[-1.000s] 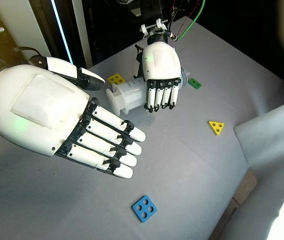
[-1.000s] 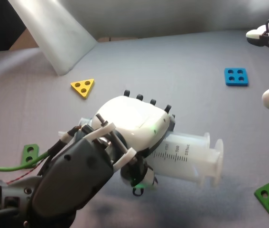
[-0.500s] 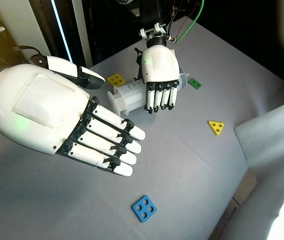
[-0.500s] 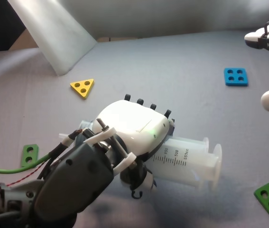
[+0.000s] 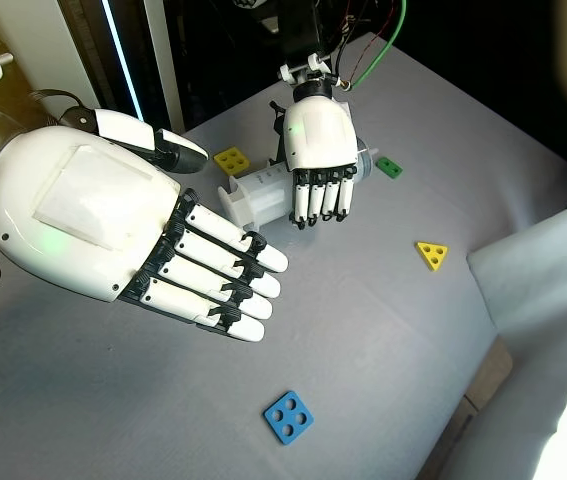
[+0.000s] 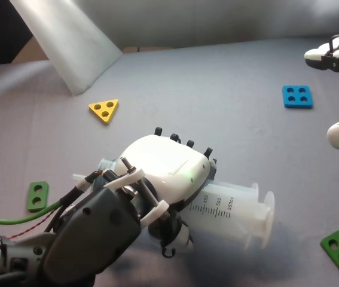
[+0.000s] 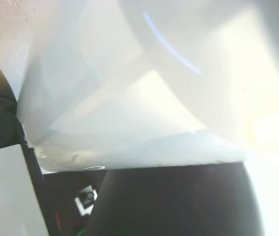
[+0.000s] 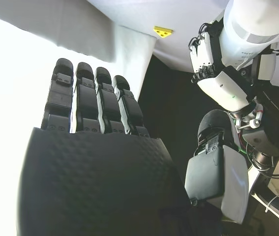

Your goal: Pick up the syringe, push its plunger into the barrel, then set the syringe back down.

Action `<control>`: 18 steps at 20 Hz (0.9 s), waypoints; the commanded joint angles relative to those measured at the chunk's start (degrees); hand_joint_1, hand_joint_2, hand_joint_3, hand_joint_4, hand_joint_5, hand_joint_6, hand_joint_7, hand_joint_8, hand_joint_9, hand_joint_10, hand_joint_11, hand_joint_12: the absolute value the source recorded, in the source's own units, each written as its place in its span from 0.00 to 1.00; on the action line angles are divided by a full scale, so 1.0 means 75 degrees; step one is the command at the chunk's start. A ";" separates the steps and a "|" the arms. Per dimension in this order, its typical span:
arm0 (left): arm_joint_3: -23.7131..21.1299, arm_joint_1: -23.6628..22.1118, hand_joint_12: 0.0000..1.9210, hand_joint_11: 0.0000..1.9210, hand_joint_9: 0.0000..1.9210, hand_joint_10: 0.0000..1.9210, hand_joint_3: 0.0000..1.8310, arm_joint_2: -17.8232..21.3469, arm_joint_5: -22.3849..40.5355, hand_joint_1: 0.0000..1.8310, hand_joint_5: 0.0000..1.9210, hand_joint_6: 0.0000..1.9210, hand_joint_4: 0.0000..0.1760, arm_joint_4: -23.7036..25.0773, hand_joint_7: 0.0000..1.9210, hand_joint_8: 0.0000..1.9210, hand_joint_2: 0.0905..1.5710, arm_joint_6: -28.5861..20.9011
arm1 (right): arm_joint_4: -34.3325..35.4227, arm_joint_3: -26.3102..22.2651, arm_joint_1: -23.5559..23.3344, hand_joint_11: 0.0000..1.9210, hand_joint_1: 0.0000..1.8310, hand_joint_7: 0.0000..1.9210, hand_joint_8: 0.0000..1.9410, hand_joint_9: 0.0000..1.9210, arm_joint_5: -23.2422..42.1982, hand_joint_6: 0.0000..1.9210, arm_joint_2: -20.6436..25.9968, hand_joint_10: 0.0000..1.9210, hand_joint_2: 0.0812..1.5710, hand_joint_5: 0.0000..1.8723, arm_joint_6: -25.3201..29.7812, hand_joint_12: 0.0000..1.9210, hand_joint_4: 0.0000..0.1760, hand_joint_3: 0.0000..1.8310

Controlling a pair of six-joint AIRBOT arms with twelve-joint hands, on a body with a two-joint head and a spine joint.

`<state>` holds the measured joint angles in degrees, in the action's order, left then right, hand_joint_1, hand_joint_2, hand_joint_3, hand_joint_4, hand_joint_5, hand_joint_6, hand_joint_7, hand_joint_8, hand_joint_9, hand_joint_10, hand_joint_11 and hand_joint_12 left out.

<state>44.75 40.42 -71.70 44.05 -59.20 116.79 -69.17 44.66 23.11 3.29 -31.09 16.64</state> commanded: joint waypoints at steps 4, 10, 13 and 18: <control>-0.0002 -0.0006 0.21 0.00 0.06 0.00 0.00 -0.0053 0.0513 0.27 0.04 0.00 0.00 0.0556 0.05 0.00 0.49 -0.0049 | 0.0093 -0.0014 -0.0063 0.00 0.00 0.00 0.00 0.00 0.0307 0.00 0.0002 0.00 0.64 0.00 0.0041 0.00 0.00 0.00; -0.0020 0.0018 0.13 0.00 0.02 0.00 0.00 0.0096 0.0478 0.28 0.02 0.00 0.00 0.0799 0.01 0.00 0.48 -0.0297 | 0.0097 -0.0014 -0.0062 0.00 0.00 0.00 0.00 0.00 0.0324 0.00 0.0003 0.00 0.64 0.00 0.0041 0.00 0.00 0.00; -0.0023 -0.0022 0.03 0.00 0.00 0.00 0.00 0.0309 0.0323 0.24 0.00 0.00 0.00 0.1203 0.00 0.00 0.42 -0.0591 | 0.0097 -0.0014 -0.0073 0.00 0.00 0.00 0.00 0.00 0.0402 0.00 0.0003 0.00 0.64 0.00 0.0040 0.00 0.00 0.00; -0.0038 -0.0304 0.00 0.00 0.00 0.00 0.00 0.0900 -0.0560 0.19 0.00 0.00 0.00 0.1659 0.00 0.00 0.39 -0.1010 | 0.0095 -0.0013 -0.0251 0.00 0.00 0.00 0.00 0.00 0.0717 0.00 0.0032 0.00 0.64 0.00 -0.0383 0.00 0.00 0.00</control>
<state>44.73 38.70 -64.77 37.21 -49.45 109.23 -69.23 44.66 21.96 6.15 -31.00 13.39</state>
